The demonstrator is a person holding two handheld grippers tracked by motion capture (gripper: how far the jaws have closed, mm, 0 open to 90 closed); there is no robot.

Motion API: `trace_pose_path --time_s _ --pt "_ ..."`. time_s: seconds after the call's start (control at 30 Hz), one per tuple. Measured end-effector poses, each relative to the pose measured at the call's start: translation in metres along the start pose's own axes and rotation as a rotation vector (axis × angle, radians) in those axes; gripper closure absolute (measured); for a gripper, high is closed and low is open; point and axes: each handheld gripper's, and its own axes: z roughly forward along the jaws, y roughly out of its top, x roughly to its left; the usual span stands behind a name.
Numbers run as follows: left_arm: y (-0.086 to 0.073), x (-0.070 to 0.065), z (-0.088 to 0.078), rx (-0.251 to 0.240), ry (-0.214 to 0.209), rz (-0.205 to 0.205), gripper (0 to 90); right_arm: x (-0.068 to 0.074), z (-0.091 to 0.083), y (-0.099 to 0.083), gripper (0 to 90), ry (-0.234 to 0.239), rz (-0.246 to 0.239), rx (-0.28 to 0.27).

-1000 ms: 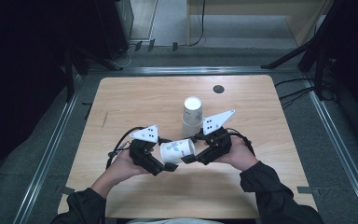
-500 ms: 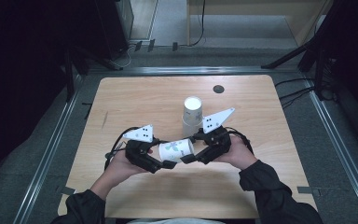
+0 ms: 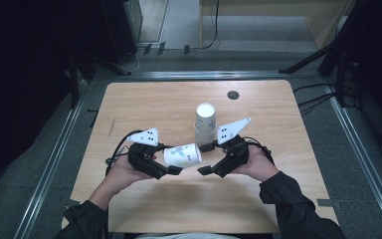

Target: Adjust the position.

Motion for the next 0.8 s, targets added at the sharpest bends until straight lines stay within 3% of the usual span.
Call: trace_pose_path --time_s 0.27,0.47,0.8 --pt "0.003 0.007 0.006 0.106 0.011 -0.004 26.0 0.001 -0.001 -0.007 27.0 -0.048 0.004 0.039" --pt "0.008 0.008 0.017 0.184 0.007 0.028 25.9 0.003 -0.004 -0.013 27.0 -0.092 -0.001 0.075" --pt "0.017 0.009 0.03 0.299 -0.011 0.079 25.9 0.007 -0.007 -0.023 26.9 -0.118 0.004 0.097"
